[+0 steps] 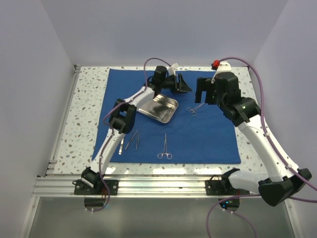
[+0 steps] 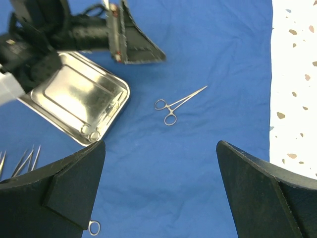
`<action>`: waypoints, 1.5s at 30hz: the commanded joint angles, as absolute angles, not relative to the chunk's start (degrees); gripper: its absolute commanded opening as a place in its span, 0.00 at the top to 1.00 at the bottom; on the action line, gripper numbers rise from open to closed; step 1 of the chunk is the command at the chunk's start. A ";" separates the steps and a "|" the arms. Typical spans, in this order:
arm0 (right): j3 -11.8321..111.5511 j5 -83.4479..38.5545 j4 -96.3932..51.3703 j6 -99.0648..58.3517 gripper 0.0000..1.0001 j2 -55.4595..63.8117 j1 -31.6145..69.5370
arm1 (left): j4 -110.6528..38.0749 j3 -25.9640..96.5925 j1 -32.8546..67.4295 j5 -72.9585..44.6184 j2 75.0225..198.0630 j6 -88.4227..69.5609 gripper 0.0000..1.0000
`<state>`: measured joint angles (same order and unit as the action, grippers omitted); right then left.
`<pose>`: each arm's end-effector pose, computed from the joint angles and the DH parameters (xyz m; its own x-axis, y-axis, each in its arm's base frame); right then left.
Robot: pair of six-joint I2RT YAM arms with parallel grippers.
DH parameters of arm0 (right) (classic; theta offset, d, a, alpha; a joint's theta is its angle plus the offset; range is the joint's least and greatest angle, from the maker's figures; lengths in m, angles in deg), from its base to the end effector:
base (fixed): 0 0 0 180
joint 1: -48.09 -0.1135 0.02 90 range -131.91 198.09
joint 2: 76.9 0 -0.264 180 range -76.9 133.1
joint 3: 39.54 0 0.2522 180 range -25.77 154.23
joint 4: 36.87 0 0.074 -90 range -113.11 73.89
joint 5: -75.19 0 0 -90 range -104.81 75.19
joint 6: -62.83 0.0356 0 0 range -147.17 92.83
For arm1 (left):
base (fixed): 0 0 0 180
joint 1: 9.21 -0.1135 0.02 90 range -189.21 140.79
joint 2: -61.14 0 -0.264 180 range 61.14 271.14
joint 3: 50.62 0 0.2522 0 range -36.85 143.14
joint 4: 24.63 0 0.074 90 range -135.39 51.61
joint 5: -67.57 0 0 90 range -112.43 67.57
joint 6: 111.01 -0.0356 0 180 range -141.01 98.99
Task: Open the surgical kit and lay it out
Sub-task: Move the medical item into the surgical kit, then move the container from the surgical kit.
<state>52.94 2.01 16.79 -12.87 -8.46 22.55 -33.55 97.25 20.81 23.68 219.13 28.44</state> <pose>0.2275 0.0973 0.4084 -0.4780 0.0336 -0.8777 -0.0698 0.9946 0.0761 0.5121 -0.3256 0.1359 -0.8954 -0.0910 -0.4359 0.3943 0.2927 -0.8711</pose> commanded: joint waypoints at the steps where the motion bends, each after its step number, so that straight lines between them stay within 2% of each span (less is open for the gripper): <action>1: 56.23 2.07 17.41 -12.41 0.01 -8.26 22.60 | -45.93 101.32 19.79 13.56 213.02 13.73 0.38; 4: 56.75 2.51 17.50 -13.28 0.01 -8.26 22.60 | -48.06 94.12 21.98 3.46 206.00 5.47 0.31; 8: 59.12 5.66 20.13 -13.55 0.01 -3.63 22.69 | -45.96 85.68 24.80 -12.21 196.59 -1.93 0.14; 13: 66.23 6.99 26.27 -11.62 0.01 6.75 22.60 | -49.46 85.32 24.45 -33.27 187.10 -9.05 0.11; 16: 72.21 8.40 31.71 -7.06 0.01 16.12 23.82 | -50.34 81.55 23.40 -40.77 180.25 -10.81 0.08; 21: 80.39 2.44 35.87 2.26 0.08 27.76 28.04 | -52.72 69.51 18.22 -40.36 168.40 -9.58 0.09; 25: 88.20 4.96 41.99 6.65 0.15 37.76 29.63 | -52.01 57.31 16.45 -40.71 161.52 -11.51 0.10; 29: 92.44 5.15 45.27 9.47 0.15 42.96 31.30 | -53.33 52.36 14.96 -41.33 158.52 -12.57 0.09; 38: 92.79 2.69 42.37 11.94 0.14 46.32 32.27 | -57.38 54.81 6.53 -35.19 171.76 -17.31 0.09; 45: 90.16 5.32 42.64 8.96 0.14 43.95 33.23 | -61.94 64.30 2.39 -20.09 182.25 -19.25 0.16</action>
